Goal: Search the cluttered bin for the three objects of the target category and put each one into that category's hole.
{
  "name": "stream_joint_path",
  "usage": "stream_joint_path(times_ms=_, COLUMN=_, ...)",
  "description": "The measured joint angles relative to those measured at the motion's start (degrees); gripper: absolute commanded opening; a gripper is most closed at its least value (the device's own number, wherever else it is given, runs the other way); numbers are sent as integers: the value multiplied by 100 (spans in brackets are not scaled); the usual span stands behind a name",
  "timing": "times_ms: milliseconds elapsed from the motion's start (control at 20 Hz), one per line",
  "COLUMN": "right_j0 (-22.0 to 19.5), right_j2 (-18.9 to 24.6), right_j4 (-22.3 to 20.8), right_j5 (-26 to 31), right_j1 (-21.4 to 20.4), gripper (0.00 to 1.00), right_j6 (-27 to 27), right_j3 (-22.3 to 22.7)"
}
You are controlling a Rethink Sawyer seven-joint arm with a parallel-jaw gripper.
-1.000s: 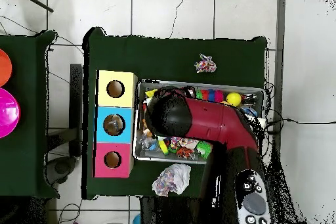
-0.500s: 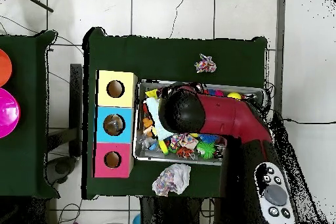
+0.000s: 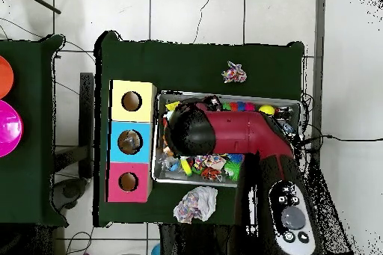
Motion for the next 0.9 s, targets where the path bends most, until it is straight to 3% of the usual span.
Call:
stream_joint_path(times_ms=400, right_j0=280, right_j2=1, right_j4=-375, right_j5=0, right_j1=38, gripper=100, right_j6=0, right_j3=0)
stream_joint_path(times_ms=900, right_j0=290, right_j2=0, right_j4=-515, right_j5=-141, right_j1=206, gripper=100, right_j6=0, right_j3=-1)
